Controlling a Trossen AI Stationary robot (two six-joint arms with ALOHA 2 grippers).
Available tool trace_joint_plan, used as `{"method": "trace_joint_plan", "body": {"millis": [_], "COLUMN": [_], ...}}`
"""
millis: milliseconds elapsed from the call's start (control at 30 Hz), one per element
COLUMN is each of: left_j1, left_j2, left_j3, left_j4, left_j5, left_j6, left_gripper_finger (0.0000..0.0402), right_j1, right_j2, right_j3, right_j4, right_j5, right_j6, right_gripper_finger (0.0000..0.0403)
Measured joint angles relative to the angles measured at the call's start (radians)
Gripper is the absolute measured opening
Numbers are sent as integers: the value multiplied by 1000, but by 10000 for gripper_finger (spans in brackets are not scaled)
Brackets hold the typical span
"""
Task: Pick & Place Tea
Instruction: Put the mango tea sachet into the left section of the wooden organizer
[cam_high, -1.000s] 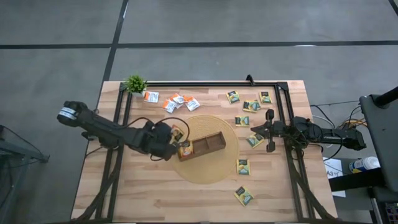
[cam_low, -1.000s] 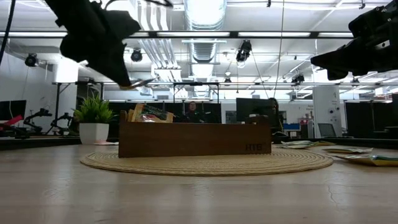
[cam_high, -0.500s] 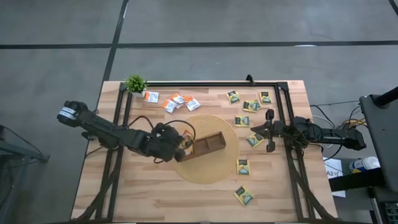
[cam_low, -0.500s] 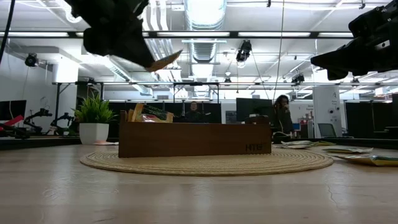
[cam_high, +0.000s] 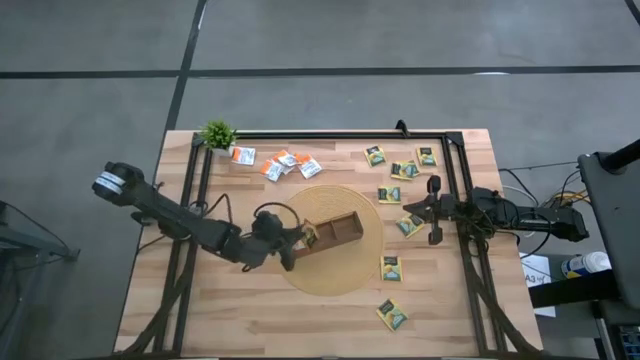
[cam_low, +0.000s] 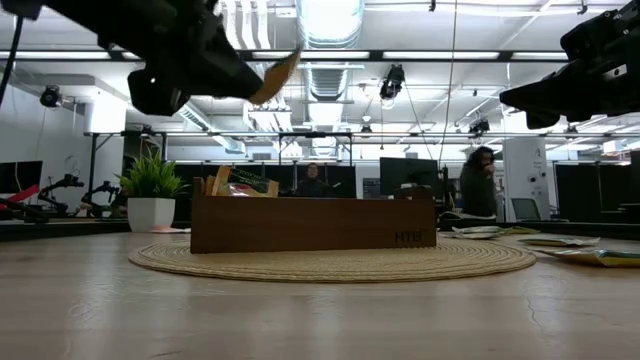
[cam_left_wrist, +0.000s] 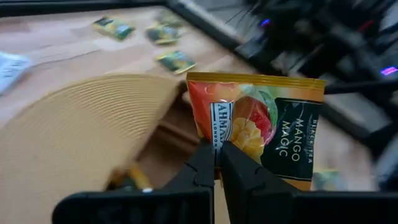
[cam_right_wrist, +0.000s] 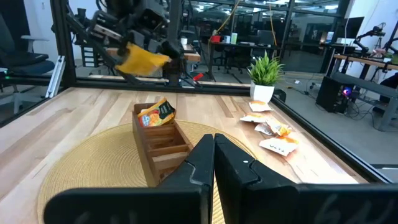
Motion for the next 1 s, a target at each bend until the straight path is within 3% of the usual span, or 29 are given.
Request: {"method": "trace_joint_plan", "body": {"millis": [133, 333, 567, 767, 1000], "left_j1": [-48, -120, -151, -151, -156], "left_j2": [0, 25, 241, 421, 586], "left_j3": [-70, -101, 15, 124, 207], "left_j4": [268, 433, 504, 622, 650], "left_j5": [-67, -176, -299, -473, -653], "left_j6": [75, 93, 58, 43, -200], "left_gripper_finger": [9, 9, 9, 9, 9], "right_j1": [0, 0, 0, 0, 0], "right_j2": [0, 0, 0, 0, 0], "right_j3": [0, 0, 0, 0, 0], "right_j4": [0, 0, 0, 0, 1], "right_j5": [0, 0, 0, 1, 1], "right_j6": [0, 0, 0, 0, 0], "right_gripper_finger": [9, 9, 9, 9, 9]}}
